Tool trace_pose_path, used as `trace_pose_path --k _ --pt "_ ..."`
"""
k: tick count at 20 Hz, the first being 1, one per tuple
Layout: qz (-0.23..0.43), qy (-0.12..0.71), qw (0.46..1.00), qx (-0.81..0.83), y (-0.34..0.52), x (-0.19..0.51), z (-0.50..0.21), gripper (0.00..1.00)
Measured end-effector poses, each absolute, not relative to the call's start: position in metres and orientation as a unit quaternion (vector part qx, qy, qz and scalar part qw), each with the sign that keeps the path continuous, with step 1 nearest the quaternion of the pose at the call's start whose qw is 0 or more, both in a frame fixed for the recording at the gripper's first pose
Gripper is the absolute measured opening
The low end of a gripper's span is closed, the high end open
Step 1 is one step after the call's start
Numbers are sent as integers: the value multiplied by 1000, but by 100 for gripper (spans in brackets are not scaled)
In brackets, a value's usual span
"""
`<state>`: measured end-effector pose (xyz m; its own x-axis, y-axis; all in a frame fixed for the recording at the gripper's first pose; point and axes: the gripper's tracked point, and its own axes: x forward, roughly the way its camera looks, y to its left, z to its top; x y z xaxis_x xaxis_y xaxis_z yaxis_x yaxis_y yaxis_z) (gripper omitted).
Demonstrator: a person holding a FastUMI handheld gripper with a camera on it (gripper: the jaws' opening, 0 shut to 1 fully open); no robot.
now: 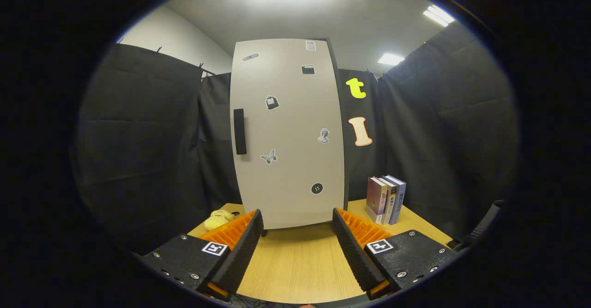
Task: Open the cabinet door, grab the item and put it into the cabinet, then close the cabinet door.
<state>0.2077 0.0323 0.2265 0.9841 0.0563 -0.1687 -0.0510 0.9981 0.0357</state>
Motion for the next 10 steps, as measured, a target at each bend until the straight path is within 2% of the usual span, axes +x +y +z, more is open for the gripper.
trace_pose_path --k 10 --pt "29 96 995 13 35 207 216 93"
